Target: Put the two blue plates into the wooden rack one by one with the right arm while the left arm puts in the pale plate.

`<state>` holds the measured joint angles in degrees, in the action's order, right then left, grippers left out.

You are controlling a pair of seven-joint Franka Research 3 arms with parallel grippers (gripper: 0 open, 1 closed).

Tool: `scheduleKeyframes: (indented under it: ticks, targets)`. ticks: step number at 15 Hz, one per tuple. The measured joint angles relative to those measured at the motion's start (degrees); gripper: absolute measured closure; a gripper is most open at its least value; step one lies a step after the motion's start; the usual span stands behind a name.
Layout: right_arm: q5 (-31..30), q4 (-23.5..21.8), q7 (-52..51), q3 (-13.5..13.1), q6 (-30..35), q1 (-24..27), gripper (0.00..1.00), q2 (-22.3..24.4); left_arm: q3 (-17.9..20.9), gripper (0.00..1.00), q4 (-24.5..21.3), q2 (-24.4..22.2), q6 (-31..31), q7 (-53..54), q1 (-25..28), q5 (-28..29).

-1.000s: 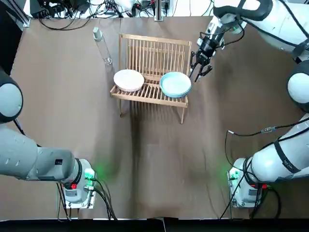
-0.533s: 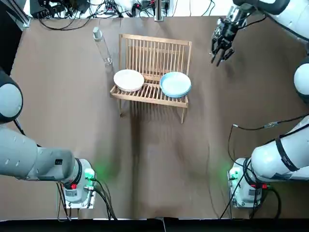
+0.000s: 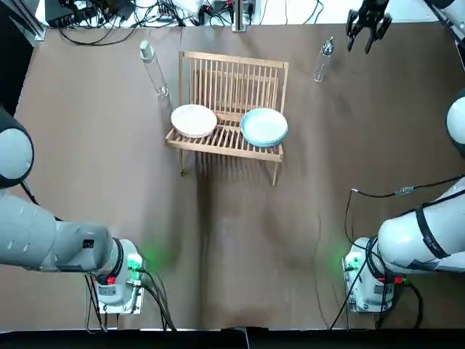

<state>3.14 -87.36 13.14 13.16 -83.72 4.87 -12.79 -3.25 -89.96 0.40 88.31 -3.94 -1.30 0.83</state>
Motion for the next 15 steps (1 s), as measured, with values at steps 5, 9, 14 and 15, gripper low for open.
scheduleKeyframes:
  ticks: [5,9,14,15]
  targets:
    - [-0.05,5.75,-1.50,-0.01,0.58,0.34,0.00,2.21,-0.01,0.00,0.00,-0.01,0.02,0.00,0.03,0.00]
    - [-0.06,6.01,-3.00,0.77,2.87,0.01,0.00,5.99,0.00,0.00,0.02,-0.01,0.02,0.00,0.05,0.00]
    - [-0.11,3.08,-2.83,1.46,4.42,-4.01,0.00,10.50,-0.01,0.00,0.37,-0.01,0.09,-0.10,0.01,-0.01]
    - [-0.16,1.52,-2.78,1.48,4.38,-4.42,0.00,11.84,-0.01,0.00,0.43,-0.01,0.09,-0.10,0.01,-0.01]
